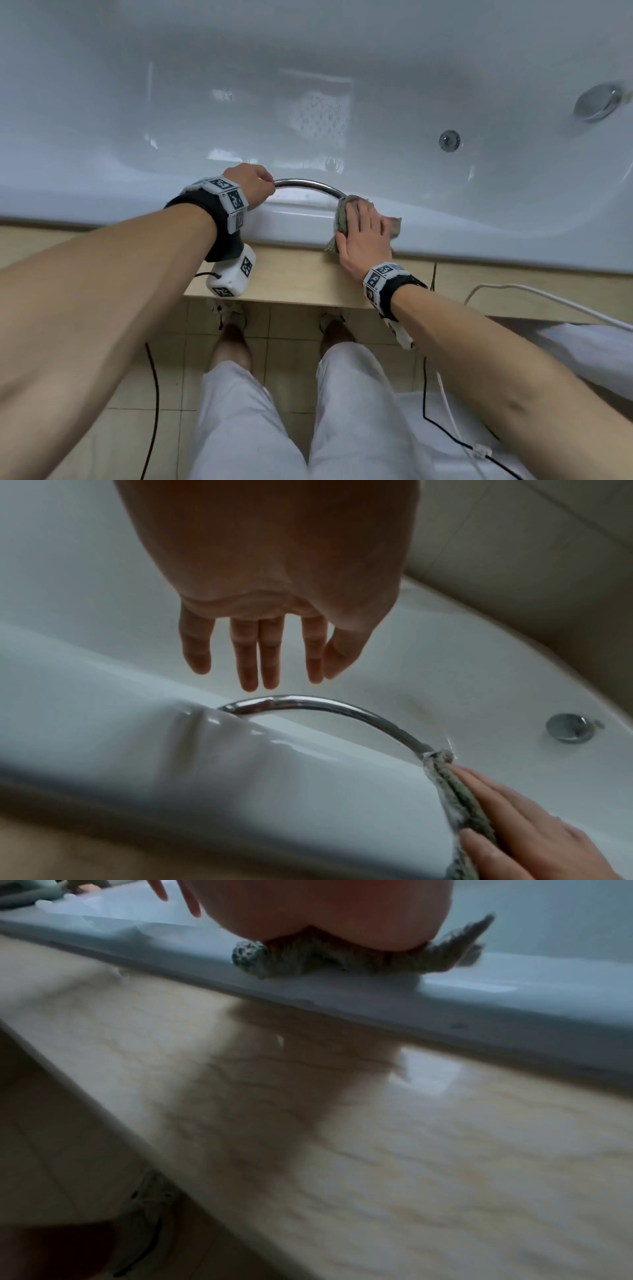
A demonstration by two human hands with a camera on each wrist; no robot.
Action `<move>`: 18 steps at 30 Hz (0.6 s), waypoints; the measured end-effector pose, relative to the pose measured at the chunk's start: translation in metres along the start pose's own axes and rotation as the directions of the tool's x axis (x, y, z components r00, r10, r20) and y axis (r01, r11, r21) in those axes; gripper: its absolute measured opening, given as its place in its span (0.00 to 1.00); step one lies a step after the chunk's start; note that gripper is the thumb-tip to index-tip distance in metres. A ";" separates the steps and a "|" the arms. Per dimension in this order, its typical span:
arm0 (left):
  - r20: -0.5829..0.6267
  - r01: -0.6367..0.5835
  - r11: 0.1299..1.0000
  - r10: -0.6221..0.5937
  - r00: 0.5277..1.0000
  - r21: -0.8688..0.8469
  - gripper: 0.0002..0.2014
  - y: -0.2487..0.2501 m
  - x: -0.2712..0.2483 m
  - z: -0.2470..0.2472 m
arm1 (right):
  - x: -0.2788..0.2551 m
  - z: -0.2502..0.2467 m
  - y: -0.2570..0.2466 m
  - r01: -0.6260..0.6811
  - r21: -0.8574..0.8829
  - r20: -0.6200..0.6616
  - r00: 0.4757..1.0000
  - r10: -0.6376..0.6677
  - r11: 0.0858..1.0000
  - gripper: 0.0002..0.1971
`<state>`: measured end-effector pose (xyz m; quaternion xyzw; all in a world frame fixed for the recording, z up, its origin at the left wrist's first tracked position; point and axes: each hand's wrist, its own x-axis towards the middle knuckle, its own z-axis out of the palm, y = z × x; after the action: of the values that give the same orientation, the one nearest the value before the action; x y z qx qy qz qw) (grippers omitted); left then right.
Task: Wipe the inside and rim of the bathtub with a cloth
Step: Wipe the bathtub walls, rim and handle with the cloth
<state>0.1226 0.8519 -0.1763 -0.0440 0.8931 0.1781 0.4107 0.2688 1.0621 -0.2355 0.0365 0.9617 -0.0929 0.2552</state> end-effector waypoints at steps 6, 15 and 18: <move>0.033 -0.068 0.997 0.067 0.997 0.020 0.18 -0.066 0.018 -0.041 | 0.003 0.023 -0.103 -0.006 -0.019 0.010 1.000 0.006 1.000 0.39; 0.120 -0.092 0.989 0.078 0.990 0.113 0.19 -0.160 0.037 -0.086 | 0.032 0.034 -0.237 0.066 -0.036 0.053 0.997 -0.064 0.997 0.35; 0.134 -0.105 0.985 0.086 0.987 0.140 0.19 -0.163 0.036 -0.084 | 0.034 0.029 -0.228 0.092 -0.056 0.072 0.994 -0.088 0.994 0.33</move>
<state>0.0749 0.6724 -0.1988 0.0408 0.8767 0.1339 0.4601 0.2262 0.8336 -0.2406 -0.0176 0.9552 -0.0772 0.2851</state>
